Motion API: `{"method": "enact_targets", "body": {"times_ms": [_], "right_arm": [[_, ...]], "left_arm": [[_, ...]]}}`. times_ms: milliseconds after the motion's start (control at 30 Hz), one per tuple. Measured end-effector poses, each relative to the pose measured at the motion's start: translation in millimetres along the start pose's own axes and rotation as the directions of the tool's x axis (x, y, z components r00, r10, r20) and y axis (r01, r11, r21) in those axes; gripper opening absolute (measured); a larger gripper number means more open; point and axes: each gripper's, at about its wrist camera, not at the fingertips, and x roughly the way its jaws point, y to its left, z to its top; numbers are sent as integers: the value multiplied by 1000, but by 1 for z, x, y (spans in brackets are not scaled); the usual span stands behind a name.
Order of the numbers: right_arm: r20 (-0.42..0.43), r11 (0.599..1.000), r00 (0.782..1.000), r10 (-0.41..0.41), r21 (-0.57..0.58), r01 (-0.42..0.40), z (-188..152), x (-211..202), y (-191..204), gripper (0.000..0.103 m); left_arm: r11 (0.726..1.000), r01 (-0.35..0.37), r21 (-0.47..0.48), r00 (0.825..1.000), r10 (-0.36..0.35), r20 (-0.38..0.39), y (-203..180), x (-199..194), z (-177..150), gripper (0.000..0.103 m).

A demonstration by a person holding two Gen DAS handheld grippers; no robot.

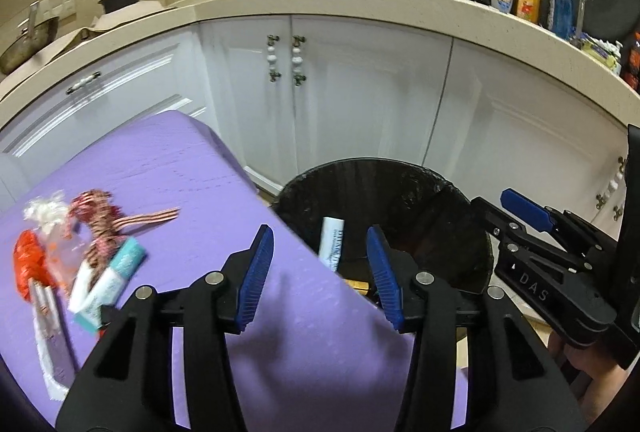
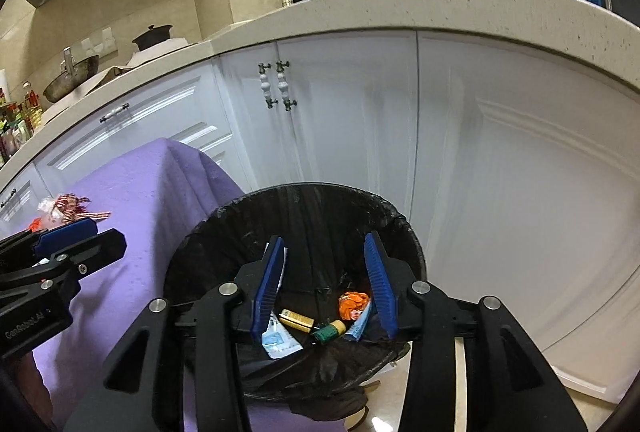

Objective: Collect trash
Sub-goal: 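Carry the blue tube and white wrapper over the bin and release both, then move the right gripper back to the table and grasp the red bottle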

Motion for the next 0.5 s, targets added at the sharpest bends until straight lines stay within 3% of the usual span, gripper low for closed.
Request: {"method": "enact_targets", "body": {"times_ms": [233, 500], "right_arm": [[2, 997, 998, 69, -41, -69, 0, -11, 37, 43], [-12, 976, 982, 189, -112, -189, -8, -24, 103, 43]], "left_arm": [[995, -74, -70, 997, 76, 22, 39, -39, -14, 52], [969, -193, -155, 979, 202, 42, 94, -91, -38, 53]]}}
